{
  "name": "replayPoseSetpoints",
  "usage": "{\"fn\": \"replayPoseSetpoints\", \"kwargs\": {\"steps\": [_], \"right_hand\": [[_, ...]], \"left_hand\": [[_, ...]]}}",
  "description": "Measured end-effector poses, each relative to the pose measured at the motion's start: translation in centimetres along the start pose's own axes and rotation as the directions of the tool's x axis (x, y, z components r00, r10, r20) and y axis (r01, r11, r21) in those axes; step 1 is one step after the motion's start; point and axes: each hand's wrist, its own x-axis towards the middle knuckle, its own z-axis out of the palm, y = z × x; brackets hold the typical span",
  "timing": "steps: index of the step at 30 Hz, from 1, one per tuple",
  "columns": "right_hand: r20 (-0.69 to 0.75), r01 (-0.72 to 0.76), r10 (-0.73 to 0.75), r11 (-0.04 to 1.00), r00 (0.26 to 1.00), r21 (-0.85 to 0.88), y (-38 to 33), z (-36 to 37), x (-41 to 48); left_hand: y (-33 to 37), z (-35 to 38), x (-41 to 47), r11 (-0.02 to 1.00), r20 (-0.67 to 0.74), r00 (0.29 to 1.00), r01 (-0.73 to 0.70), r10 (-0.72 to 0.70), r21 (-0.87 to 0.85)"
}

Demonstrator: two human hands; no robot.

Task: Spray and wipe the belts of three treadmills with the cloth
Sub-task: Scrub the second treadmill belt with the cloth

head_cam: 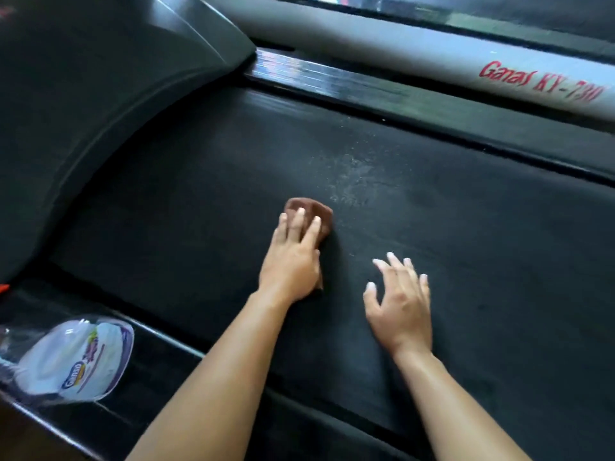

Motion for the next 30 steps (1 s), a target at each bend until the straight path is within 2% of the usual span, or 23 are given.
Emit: {"fn": "replayPoseSetpoints", "kwargs": {"steps": [4, 7, 9, 12, 15, 17, 19, 23, 25, 27, 30], "right_hand": [[-0.012, -0.111, 0.111, 0.979, 0.994, -0.173, 4.3, -2.6, -2.7], [0.029, -0.196, 0.211, 0.942, 0.977, -0.272, 6.8, -3.7, -4.3], [0.054, -0.222, 0.249, 0.927, 0.967, -0.302, 7.8, -3.9, -5.0], [0.048, -0.219, 0.246, 0.922, 0.968, -0.318, 8.1, -3.5, -5.2], [0.028, -0.232, 0.254, 0.919, 0.967, -0.320, 8.1, -3.2, -4.9], [0.020, -0.239, 0.259, 0.917, 0.966, -0.320, 8.1, -3.2, -4.7], [0.012, -0.239, 0.256, 0.917, 0.967, -0.320, 8.1, -3.2, -4.7], [0.012, -0.245, 0.262, 0.916, 0.965, -0.317, 8.1, -3.3, -4.7], [0.024, -0.253, 0.275, 0.912, 0.961, -0.322, 8.3, -3.2, -4.7], [0.024, -0.257, 0.280, 0.910, 0.960, -0.325, 8.6, -2.9, -4.5], [0.012, -0.253, 0.271, 0.912, 0.962, -0.322, 8.8, -2.8, -4.5]], "left_hand": [[3.6, 2.4, -5.6, 0.968, 0.045, 0.968, -0.249, 0.247, 0.024], [2.6, 3.2, -9.7, 0.947, 0.060, 0.946, -0.320, 0.318, 0.013], [0.4, 3.0, -11.0, 0.962, 0.025, 0.962, -0.271, 0.271, -0.002], [-2.9, 1.8, -10.2, 0.996, -0.062, 0.995, -0.077, 0.074, -0.053], [-4.2, 0.4, -6.1, 0.987, -0.085, 0.988, 0.122, -0.132, -0.107], [-3.4, 0.0, -2.8, 0.981, -0.103, 0.979, 0.165, -0.176, -0.106], [-1.2, 0.4, 0.1, 0.991, -0.096, 0.988, 0.112, -0.120, -0.077], [6.4, 2.3, 1.8, 0.995, -0.059, 0.994, -0.096, 0.096, 0.012], [10.1, 4.0, 0.0, 0.971, -0.029, 0.971, -0.235, 0.237, 0.049], [12.1, 5.4, -2.8, 0.933, 0.010, 0.934, -0.358, 0.358, 0.014], [10.7, 6.0, -7.3, 0.902, 0.027, 0.901, -0.432, 0.432, -0.016]]}}
